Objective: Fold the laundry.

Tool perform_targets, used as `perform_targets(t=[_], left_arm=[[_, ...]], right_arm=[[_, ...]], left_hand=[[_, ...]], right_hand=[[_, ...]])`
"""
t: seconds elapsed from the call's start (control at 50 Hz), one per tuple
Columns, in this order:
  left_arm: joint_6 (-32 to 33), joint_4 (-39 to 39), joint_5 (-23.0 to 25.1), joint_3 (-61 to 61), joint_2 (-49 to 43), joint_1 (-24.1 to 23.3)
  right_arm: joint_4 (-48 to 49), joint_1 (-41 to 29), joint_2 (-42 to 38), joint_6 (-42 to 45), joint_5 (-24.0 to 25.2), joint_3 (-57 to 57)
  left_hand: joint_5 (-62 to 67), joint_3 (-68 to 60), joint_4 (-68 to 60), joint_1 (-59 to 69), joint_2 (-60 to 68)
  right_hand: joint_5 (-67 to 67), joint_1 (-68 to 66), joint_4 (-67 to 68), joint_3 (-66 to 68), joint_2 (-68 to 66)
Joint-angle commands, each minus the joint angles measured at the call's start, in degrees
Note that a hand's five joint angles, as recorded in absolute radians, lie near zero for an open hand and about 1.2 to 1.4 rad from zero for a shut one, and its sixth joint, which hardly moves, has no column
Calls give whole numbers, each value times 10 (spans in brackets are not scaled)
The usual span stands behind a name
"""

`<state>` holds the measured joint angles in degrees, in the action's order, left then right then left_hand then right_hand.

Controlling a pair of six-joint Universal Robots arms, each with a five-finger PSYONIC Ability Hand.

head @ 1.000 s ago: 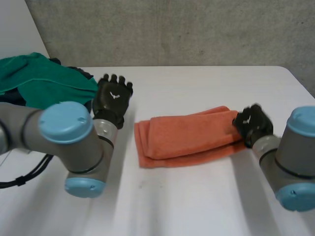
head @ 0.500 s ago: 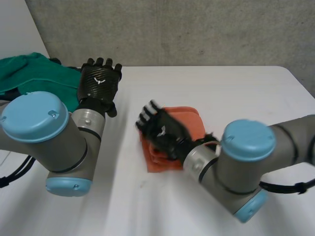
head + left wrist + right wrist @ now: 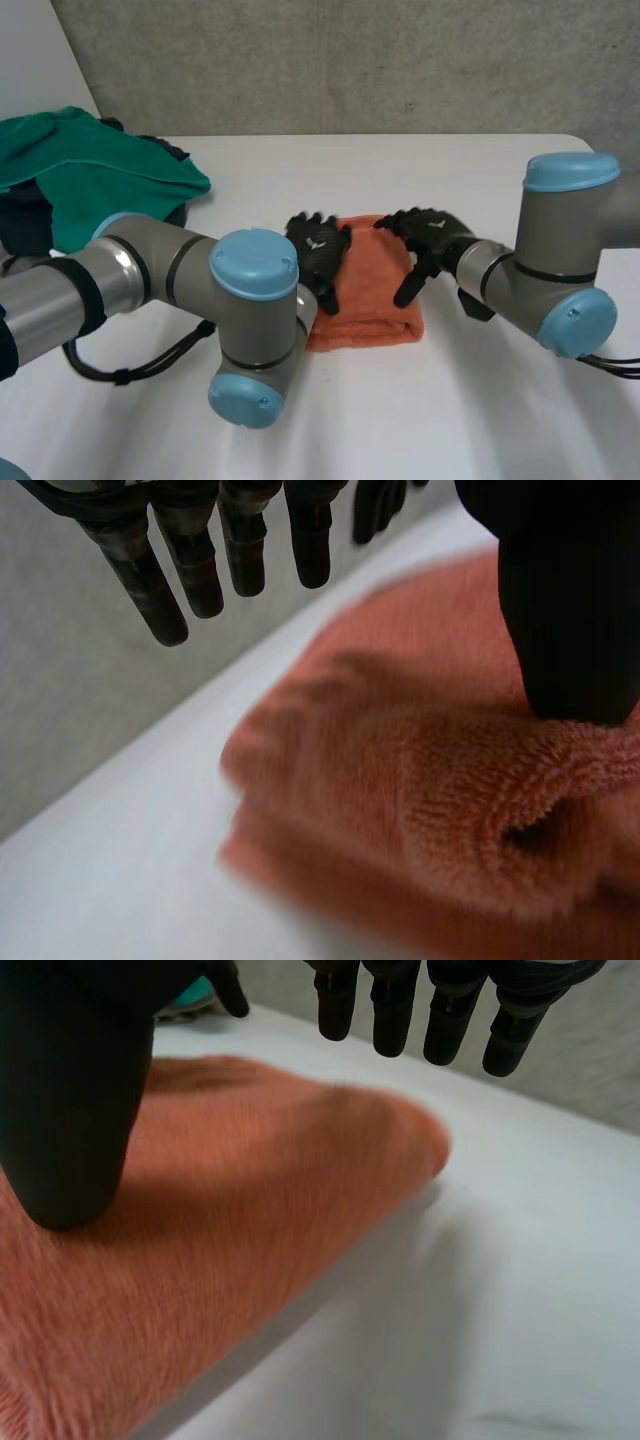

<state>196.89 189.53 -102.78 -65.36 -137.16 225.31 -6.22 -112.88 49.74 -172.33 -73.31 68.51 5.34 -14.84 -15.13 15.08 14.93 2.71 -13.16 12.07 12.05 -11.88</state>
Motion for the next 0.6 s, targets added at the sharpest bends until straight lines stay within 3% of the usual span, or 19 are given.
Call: perform_targets(t=[0.02,0.14,0.26,0.34,0.42,0.44,0.52,0.54,0.6], left_arm=[[67,-28,-70,-42,3,0],[72,-29,-60,-50,19,-6],[70,-14,-6,-49,115,4],[65,9,73,-51,167,29],[31,8,199,-52,202,65],[7,3,261,-53,211,79],[-44,-23,376,-53,223,100],[-79,-44,432,-49,225,118],[-103,-57,469,-47,226,131]], right_arm=[[-6,-14,-53,33,3,-14],[-19,-19,-26,121,-78,-8],[71,-12,72,101,-118,81],[117,-8,125,51,-133,144],[112,-8,137,-7,-128,193],[112,-8,138,-19,-125,202],[123,-14,135,-66,-107,239],[127,-15,131,-72,-98,241],[148,-17,107,-87,-62,247]], left_hand=[[18,-23,-20,20,22],[13,-18,-15,15,17],[-36,31,34,-34,-32],[-38,33,36,-35,-34],[-31,26,29,-28,-27],[-29,24,27,-27,-25],[-23,18,21,-20,-19],[-4,-1,2,-2,0],[8,-13,-10,10,12]], right_hand=[[26,-21,32,32,-34],[48,-43,54,54,-56],[46,-42,52,53,-54],[18,-13,24,24,-26],[11,-6,17,17,-19],[11,-6,17,17,-19],[11,-6,17,17,-19],[11,-6,17,17,-19],[16,-11,22,22,-24]])
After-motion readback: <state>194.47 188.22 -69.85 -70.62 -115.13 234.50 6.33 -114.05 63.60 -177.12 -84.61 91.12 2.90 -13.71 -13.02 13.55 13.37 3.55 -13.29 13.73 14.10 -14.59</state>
